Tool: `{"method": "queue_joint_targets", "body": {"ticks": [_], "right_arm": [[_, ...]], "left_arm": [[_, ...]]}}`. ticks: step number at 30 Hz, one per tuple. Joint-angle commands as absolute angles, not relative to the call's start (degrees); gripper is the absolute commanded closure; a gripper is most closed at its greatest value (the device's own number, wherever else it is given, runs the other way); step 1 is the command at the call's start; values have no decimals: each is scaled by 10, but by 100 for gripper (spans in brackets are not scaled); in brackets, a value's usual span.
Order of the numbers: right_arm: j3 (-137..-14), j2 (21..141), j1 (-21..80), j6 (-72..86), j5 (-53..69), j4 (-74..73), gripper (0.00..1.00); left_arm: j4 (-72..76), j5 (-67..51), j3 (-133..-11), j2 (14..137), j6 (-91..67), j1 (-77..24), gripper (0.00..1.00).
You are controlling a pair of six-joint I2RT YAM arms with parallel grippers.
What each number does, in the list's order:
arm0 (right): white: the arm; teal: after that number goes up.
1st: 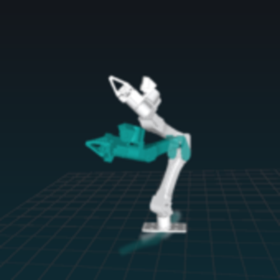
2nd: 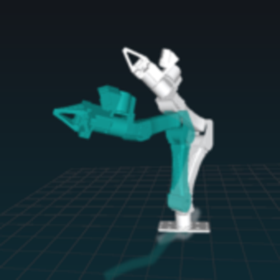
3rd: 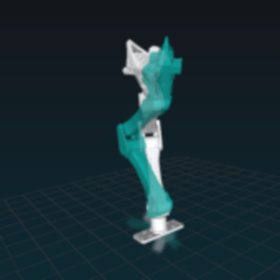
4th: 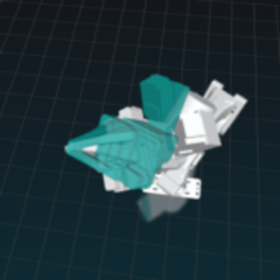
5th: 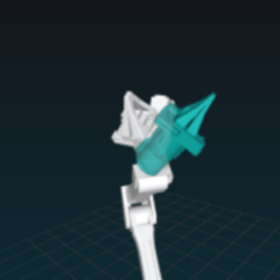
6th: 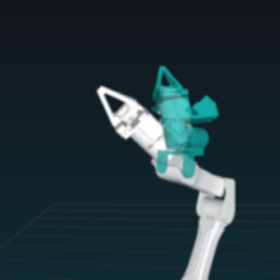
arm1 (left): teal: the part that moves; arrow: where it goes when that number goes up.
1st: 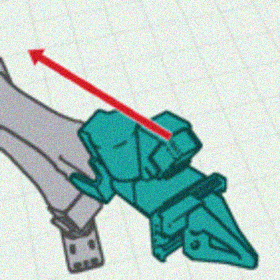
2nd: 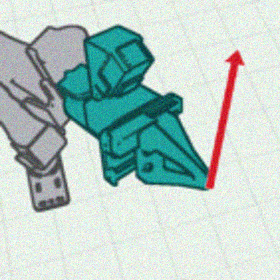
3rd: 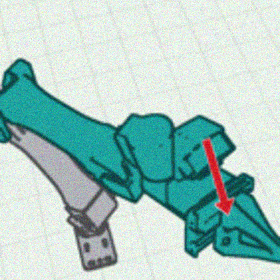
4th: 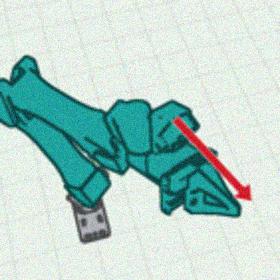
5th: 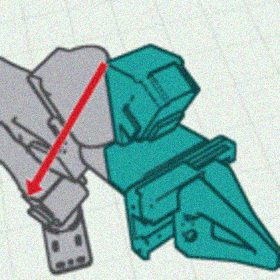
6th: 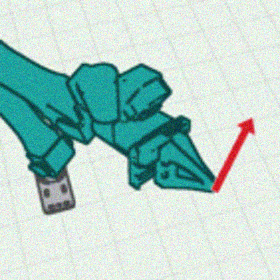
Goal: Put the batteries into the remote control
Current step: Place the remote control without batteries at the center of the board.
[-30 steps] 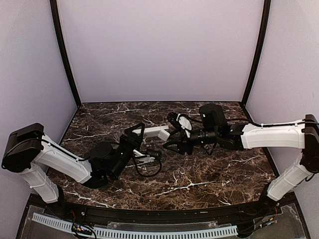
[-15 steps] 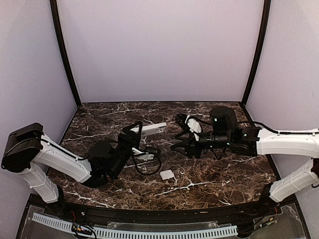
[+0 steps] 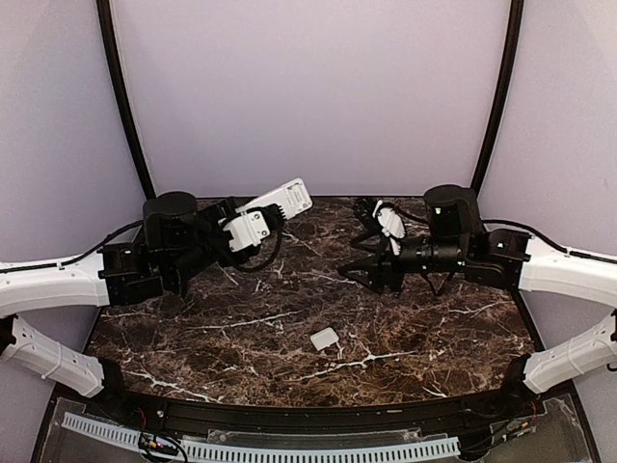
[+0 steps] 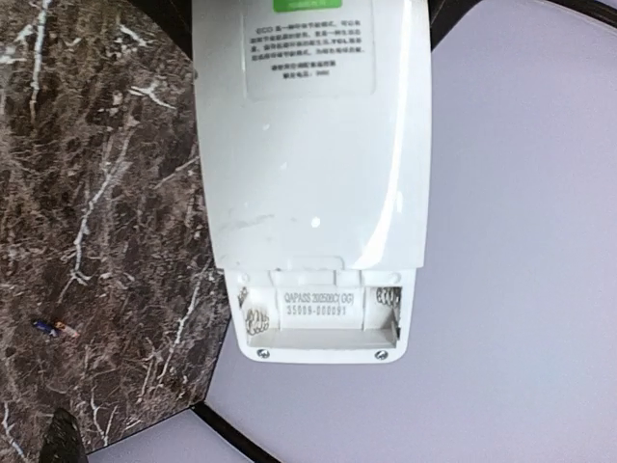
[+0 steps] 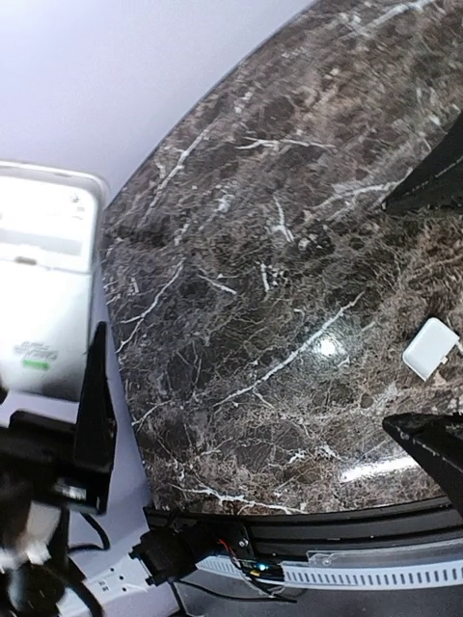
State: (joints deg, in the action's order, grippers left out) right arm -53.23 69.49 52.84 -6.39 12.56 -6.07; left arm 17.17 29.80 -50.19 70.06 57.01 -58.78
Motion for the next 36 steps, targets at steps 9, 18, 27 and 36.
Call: {"method": "queue_joint_targets", "body": {"ticks": [9, 18, 27, 36], "right_arm": [[-690, 738, 539, -307, 234, -197, 13], [-712, 816, 537, -328, 291, -216, 6], [-627, 799, 465, -140, 290, -84, 7], [-539, 782, 459, -92, 243, -36, 7]], "left_arm": [[-206, -64, -569, 667, 280, -564, 100], [-211, -63, -569, 669, 290, -564, 100], [-173, -90, -512, 713, 263, -445, 100], [-148, -148, -507, 888, 305, -413, 100]]}}
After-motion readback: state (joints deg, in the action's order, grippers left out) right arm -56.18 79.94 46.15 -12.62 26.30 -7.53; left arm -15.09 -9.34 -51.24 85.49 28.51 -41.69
